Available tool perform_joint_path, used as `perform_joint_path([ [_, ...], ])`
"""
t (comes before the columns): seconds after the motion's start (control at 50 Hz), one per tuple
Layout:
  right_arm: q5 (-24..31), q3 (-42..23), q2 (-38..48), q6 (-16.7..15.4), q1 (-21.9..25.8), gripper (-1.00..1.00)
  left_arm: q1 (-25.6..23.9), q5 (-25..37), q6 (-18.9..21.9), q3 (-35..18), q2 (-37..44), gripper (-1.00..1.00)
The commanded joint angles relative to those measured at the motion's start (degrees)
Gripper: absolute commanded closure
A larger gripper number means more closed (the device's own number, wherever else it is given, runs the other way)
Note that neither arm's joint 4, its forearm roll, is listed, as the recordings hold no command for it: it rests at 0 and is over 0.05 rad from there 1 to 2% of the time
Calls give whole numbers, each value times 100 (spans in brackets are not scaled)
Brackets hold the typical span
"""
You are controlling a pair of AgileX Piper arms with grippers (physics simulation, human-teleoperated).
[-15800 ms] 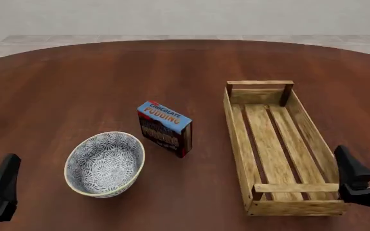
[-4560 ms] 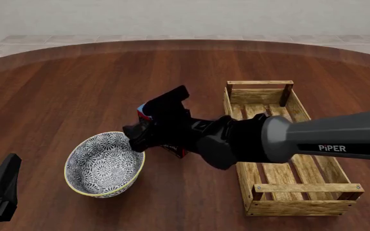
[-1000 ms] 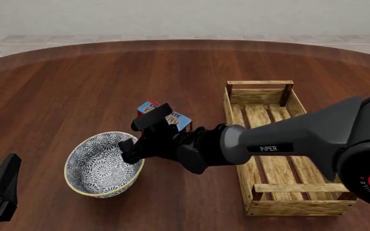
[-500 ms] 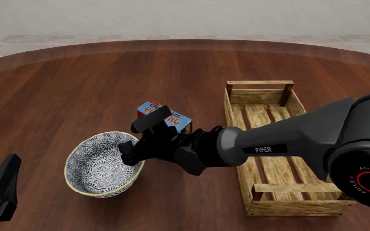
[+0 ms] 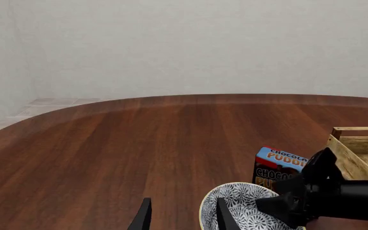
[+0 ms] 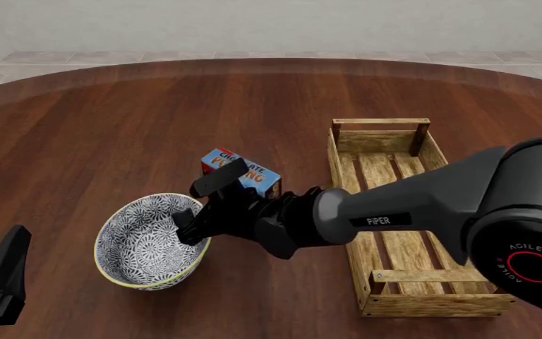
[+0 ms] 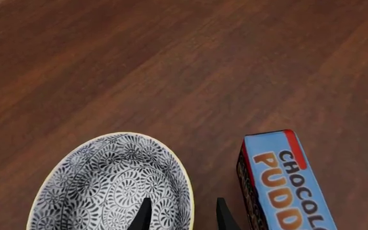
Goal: Pick up the bowl on the left and put it in the tray.
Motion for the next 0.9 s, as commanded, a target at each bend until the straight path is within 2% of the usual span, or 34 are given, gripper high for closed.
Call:
perform_joint_path([
  [0.02, 15, -49, 44, 13, 2, -100, 0, 0, 0, 0, 0, -100],
  [0.06, 14, -54, 51, 10, 1, -100, 0, 0, 0, 0, 0, -100],
  [0.08, 10, -56, 59, 17, 4, 100, 0, 0, 0, 0, 0, -100],
  [0.9, -103, 67, 19, 147, 79, 100, 0, 0, 0, 0, 0, -100],
])
